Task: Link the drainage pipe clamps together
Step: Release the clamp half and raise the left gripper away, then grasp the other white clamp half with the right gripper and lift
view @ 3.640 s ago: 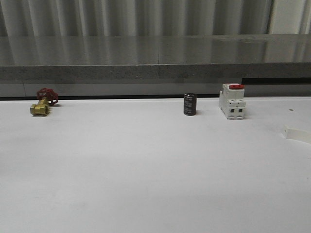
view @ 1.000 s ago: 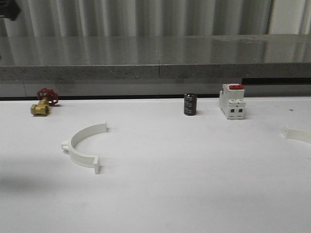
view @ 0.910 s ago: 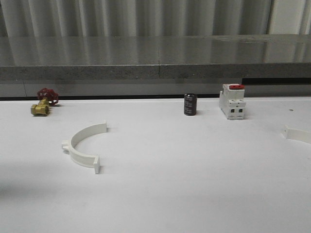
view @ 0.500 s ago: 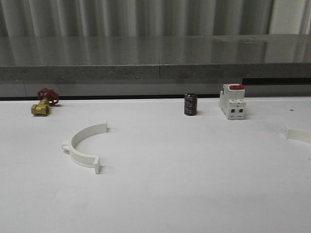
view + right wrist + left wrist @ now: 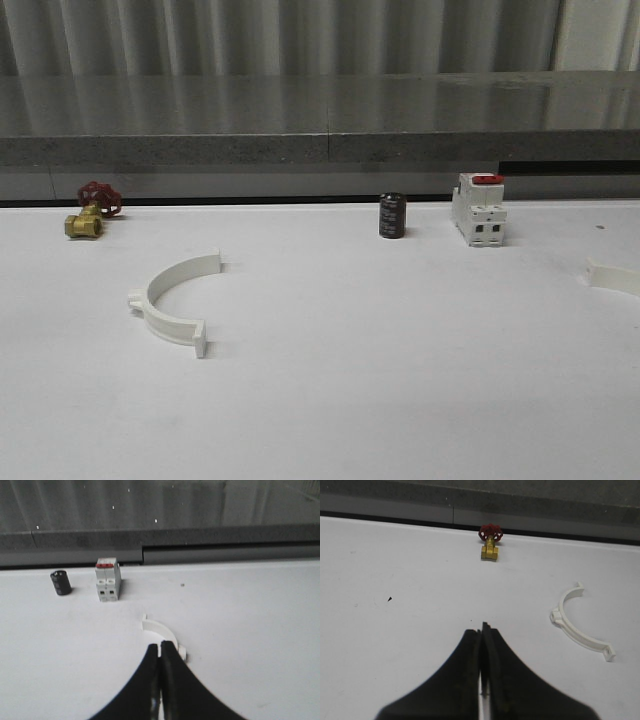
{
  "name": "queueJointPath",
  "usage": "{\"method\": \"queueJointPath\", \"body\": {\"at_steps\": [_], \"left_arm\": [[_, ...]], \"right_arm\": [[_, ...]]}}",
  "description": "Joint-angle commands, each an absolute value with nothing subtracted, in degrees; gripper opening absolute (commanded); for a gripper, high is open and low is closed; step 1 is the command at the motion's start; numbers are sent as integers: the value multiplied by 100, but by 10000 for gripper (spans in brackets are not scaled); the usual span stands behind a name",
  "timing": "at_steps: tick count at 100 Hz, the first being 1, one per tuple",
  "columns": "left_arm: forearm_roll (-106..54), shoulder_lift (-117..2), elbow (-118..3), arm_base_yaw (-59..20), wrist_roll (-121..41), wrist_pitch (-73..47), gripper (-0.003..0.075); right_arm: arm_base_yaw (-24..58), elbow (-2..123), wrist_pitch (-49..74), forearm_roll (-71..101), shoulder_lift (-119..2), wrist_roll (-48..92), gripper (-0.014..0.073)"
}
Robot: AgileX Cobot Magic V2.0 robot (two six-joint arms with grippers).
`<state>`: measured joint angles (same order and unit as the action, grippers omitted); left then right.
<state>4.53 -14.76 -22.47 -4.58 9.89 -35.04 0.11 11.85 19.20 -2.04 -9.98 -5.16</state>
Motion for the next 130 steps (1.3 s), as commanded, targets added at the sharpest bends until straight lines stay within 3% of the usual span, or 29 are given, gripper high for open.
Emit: {"method": "queueJointPath", "body": {"at_steps": [1,27,34,51,58,87,130], "left_arm": [[423,-1242,-2324,-452,1012,-3064,-21],[418,-1002,-2312,-452,1012,-3042,-21],[418,-1002,-2312,-452,1012,-3042,-21],[418,-1012,-2312,-452,1012,-3042,-21],[418,-1012,-2312,-452,1012,-3042,-21],[418,-1012,-2312,-452,1012,-3042,-21],[418,-1012,-2312,-452,1012,-3042,-21]], "right_arm": [[8,1766,2072,-199,-1546,-480,-58],[8,3143,3556,-199,-3688,-480,-23],[8,3476,3816,-199,-4358,-480,50],[8,4263,4158,-199,-5822,-480,341],[0,4575,4209,-199,-6382,-480,409],[-513,5632,4349,0,-8128,-883,416],[-537,6641,4596,83,-10096,-883,416]]}}
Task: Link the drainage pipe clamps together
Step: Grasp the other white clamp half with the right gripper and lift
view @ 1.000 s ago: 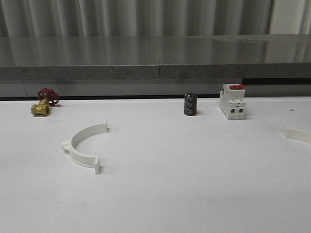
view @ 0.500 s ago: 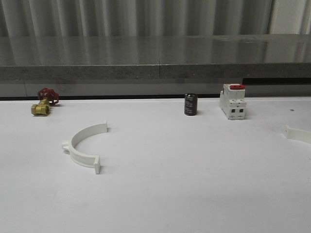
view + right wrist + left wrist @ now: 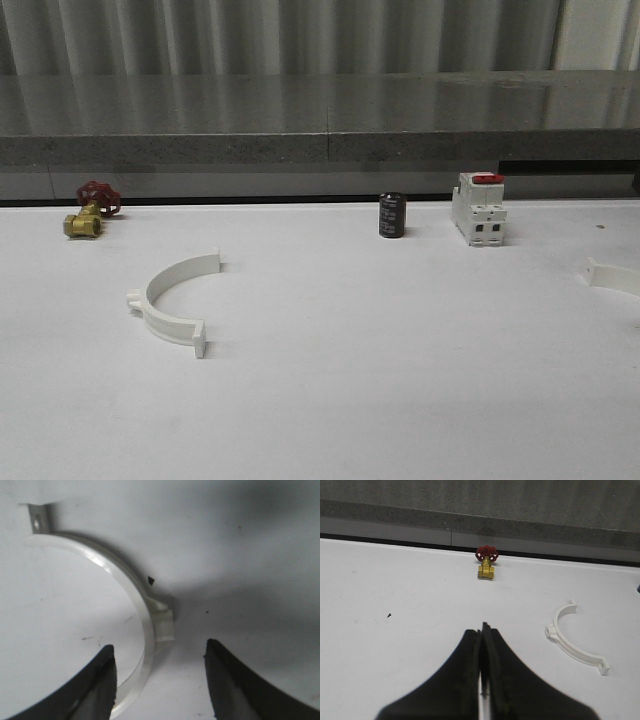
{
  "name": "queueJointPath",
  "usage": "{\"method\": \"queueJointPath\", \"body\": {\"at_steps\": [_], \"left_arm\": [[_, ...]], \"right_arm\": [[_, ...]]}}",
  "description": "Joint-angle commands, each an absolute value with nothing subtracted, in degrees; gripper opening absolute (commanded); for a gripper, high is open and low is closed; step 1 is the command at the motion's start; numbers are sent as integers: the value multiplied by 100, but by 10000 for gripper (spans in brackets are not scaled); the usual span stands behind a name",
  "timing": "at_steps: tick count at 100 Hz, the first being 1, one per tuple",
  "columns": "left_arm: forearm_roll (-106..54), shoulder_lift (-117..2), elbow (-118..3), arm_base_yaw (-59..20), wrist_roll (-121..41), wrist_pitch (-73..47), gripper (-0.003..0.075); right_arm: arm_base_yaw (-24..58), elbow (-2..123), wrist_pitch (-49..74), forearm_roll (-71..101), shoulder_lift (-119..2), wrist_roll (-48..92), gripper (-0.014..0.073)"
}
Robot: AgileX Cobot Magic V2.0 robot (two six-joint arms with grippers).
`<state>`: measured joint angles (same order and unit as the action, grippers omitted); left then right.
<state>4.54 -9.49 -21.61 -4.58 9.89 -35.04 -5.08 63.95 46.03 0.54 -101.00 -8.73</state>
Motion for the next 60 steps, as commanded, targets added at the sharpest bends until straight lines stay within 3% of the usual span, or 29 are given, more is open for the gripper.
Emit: {"method": "queueJointPath", "body": {"at_steps": [1,18,36,42,60], "left_arm": [[418,-1012,-2312,-452,1012,-3042,-21],[418,-1012,-2312,-452,1012,-3042,-21],[418,-1012,-2312,-452,1012,-3042,-21],[418,-1012,-2312,-452,1012,-3042,-21],[418,-1012,-2312,-452,1012,-3042,-21]], "right_arm": [[-537,6655,4596,83,-10115,-883,416],[-537,6729,4559,83,-10414,-883,381],[-537,6757,4499,83,-10450,-883,78],[-537,6773,4468,83,-10450,-883,22],[-497,6801,4542,114,-10317,-889,0]]}}
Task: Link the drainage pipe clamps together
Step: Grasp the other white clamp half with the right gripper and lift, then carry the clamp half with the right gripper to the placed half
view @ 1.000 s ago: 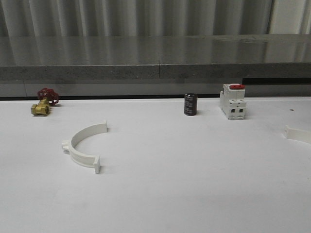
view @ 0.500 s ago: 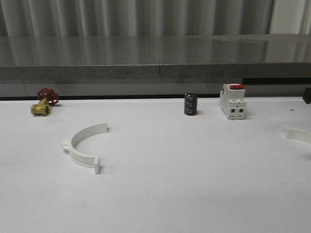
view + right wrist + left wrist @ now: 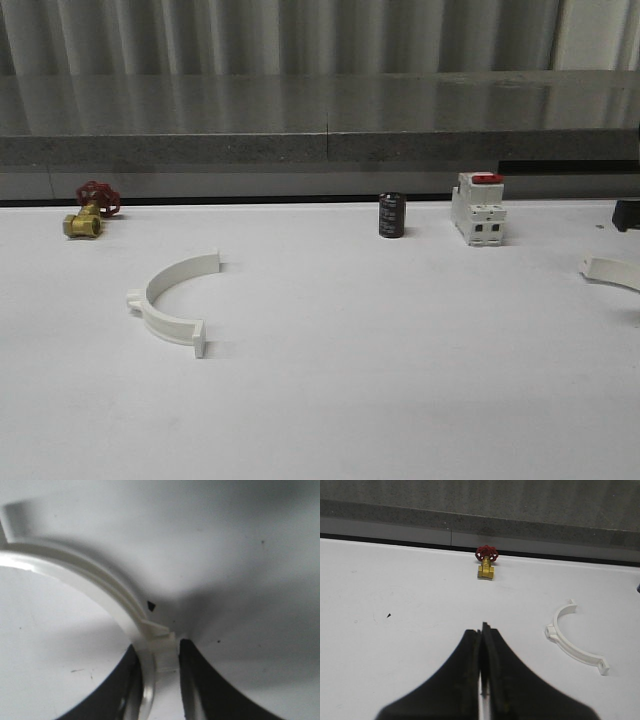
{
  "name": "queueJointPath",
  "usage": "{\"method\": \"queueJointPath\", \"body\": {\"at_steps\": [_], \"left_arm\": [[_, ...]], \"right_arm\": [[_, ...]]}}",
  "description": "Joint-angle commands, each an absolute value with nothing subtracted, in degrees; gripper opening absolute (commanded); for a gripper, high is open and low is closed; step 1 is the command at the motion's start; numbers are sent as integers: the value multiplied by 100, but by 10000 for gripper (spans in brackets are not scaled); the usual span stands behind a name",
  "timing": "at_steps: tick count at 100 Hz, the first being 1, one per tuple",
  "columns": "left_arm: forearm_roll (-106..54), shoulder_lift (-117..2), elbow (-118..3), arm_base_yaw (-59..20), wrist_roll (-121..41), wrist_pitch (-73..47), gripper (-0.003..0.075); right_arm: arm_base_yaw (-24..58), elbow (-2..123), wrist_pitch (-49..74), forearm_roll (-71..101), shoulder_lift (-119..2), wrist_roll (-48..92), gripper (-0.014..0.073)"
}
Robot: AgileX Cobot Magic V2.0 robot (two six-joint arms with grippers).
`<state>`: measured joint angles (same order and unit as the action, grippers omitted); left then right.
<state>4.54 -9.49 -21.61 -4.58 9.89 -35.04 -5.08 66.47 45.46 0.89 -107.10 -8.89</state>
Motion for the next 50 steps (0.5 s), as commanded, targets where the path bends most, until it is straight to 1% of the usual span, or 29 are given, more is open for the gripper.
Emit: {"method": "queueJointPath", "body": {"at_steps": [1,15,28,50], "left_arm": [[418,-1012,-2312,-452,1012,-3042,-21],[418,-1012,-2312,-452,1012,-3042,-21],[418,-1012,-2312,-452,1012,-3042,-21],[418,-1012,-2312,-452,1012,-3042,-21]], "right_arm": [[-486,6801,4542,114,-10292,-889,0],[-145,6934,4626,229,-10048,-893,0],[438,7380,4963,355,-10034,-1002,0],[1461,8121,5230,297,-10058,-2043,0]]}}
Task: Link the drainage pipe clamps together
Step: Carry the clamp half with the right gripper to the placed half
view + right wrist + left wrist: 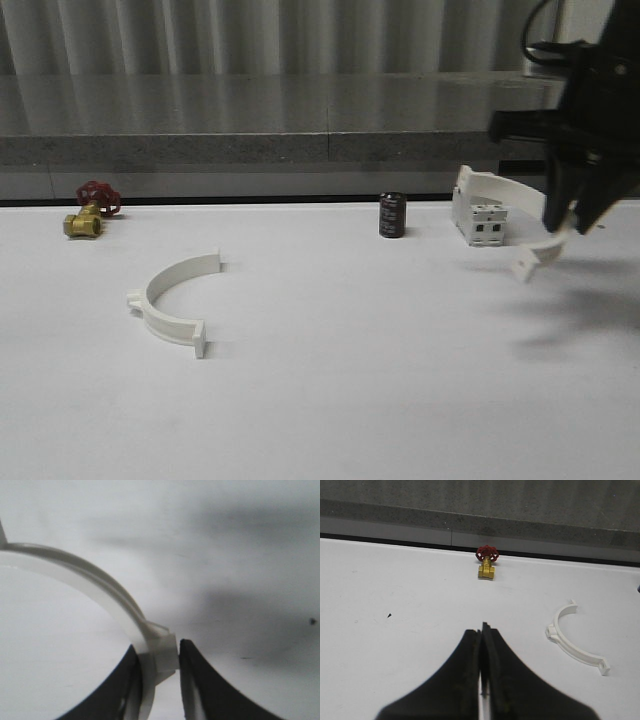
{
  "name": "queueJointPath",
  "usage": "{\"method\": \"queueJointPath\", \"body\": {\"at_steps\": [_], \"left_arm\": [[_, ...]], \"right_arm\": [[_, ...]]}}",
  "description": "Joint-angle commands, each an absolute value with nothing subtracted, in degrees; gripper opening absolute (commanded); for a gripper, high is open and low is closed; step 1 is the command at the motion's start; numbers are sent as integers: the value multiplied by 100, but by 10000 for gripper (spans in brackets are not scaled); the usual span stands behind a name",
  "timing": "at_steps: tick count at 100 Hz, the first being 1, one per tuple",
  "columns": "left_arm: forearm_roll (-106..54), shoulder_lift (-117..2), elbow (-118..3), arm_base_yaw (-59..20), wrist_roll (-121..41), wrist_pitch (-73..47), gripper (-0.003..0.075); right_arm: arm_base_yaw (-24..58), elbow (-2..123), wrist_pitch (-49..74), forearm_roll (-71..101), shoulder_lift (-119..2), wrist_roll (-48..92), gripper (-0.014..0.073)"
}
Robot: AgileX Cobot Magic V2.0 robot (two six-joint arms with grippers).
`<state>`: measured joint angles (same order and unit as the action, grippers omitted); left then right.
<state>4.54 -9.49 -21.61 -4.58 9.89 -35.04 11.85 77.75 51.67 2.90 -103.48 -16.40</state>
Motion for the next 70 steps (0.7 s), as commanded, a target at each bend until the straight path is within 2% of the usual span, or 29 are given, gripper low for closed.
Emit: {"method": "queueJointPath", "body": {"at_steps": [1,36,70], "left_arm": [[418,-1012,-2312,-452,1012,-3042,-21],[418,-1012,-2312,-452,1012,-3042,-21],[418,-1012,-2312,-452,1012,-3042,-21]], "right_arm": [[1519,8161,5241,288,-10059,-2071,0],[2536,9214,6041,304,-11008,-2765,0],[3341,10125,6109,0,-11879,-4003,8]]}}
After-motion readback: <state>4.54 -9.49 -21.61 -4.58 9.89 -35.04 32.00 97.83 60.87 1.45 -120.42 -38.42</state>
